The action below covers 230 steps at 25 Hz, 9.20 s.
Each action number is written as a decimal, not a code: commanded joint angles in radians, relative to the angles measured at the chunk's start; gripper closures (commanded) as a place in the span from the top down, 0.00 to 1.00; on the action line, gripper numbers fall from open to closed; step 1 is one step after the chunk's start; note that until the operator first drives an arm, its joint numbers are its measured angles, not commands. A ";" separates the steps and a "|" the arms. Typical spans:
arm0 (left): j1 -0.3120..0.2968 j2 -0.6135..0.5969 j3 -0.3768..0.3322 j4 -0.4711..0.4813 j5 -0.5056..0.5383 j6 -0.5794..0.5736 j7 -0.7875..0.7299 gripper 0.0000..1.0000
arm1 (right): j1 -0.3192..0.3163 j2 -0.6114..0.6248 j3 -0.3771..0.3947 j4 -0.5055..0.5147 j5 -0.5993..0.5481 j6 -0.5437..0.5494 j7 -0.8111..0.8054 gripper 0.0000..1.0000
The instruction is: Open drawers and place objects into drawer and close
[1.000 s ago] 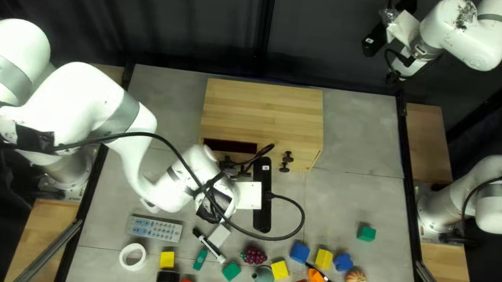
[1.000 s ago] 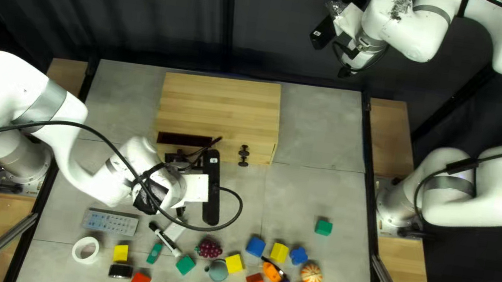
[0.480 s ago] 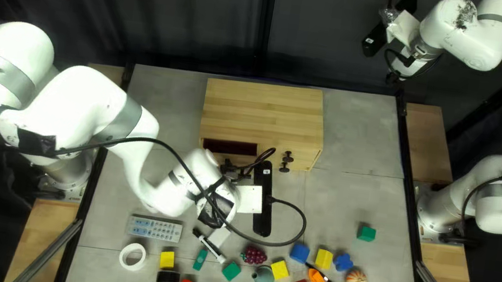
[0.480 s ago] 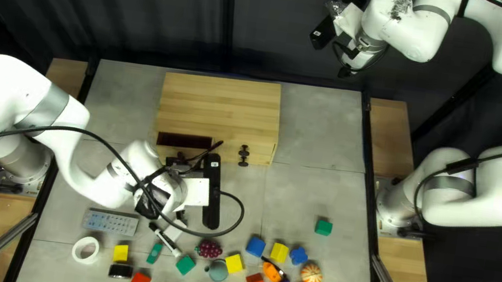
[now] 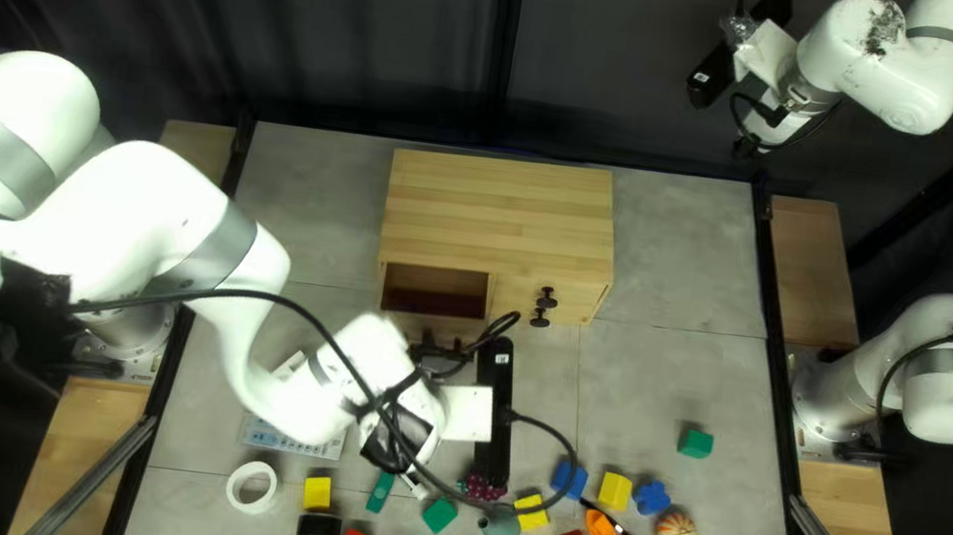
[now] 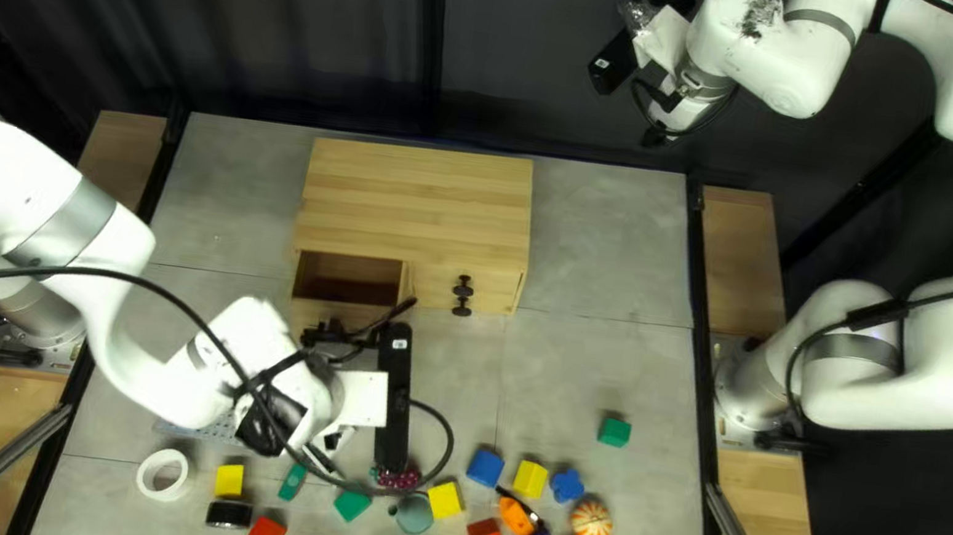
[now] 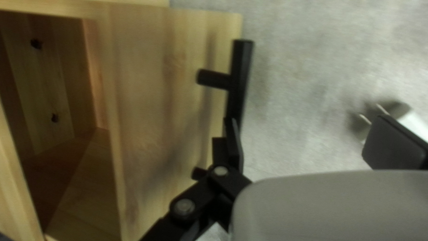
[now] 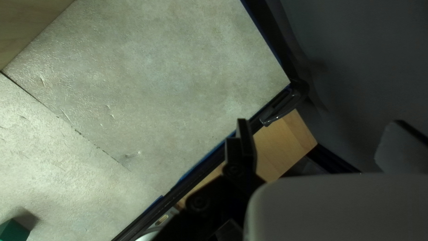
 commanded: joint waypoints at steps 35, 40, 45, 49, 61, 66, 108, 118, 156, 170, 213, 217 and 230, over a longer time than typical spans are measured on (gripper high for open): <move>0.085 -0.335 0.079 -0.021 -0.352 0.080 0.540 1.00 | 0.000 0.000 0.000 0.000 0.000 0.000 0.000 1.00; 0.085 -0.335 0.079 -0.021 -0.352 0.080 0.540 1.00 | 0.000 0.000 0.000 0.000 0.000 0.000 0.000 1.00; 0.087 -0.329 0.082 -0.029 -0.363 0.068 0.536 1.00 | 0.000 0.000 0.000 0.000 0.000 0.000 0.000 1.00; 0.085 -0.297 0.080 -0.007 -0.375 0.068 0.547 1.00 | 0.000 0.000 0.000 0.000 0.000 0.000 0.000 1.00; 0.125 -0.260 0.120 -0.034 -0.417 0.007 0.660 1.00 | 0.000 0.000 0.000 0.000 0.000 0.000 0.000 1.00; 0.144 -0.240 0.137 -0.043 -0.435 -0.022 0.696 1.00 | 0.000 0.000 0.000 0.000 0.000 0.000 0.000 1.00; 0.189 -0.219 0.162 -0.089 -0.688 -0.066 0.844 1.00 | 0.000 0.000 0.000 0.000 0.000 0.000 0.000 1.00; 0.183 -0.234 0.155 -0.101 -0.716 -0.085 0.822 1.00 | 0.000 0.000 0.000 0.000 0.000 0.000 0.000 1.00; 0.151 -0.213 0.126 -0.061 -0.698 -0.038 0.792 1.00 | 0.000 0.000 0.000 0.000 0.000 0.000 0.000 1.00; 0.136 -0.199 0.112 -0.050 -0.696 -0.043 0.771 1.00 | 0.000 0.000 0.000 0.000 0.000 0.000 0.000 1.00; 0.096 -0.177 0.078 0.006 -0.689 -0.008 0.721 1.00 | 0.000 0.000 0.000 0.000 0.000 0.000 0.000 1.00; 0.092 -0.180 0.075 0.005 -0.687 -0.009 0.714 1.00 | 0.000 0.000 0.000 0.000 0.000 0.000 0.000 1.00; 0.060 -0.174 0.054 0.054 -0.638 0.027 0.648 1.00 | 0.000 0.000 0.000 0.000 0.000 0.000 0.000 1.00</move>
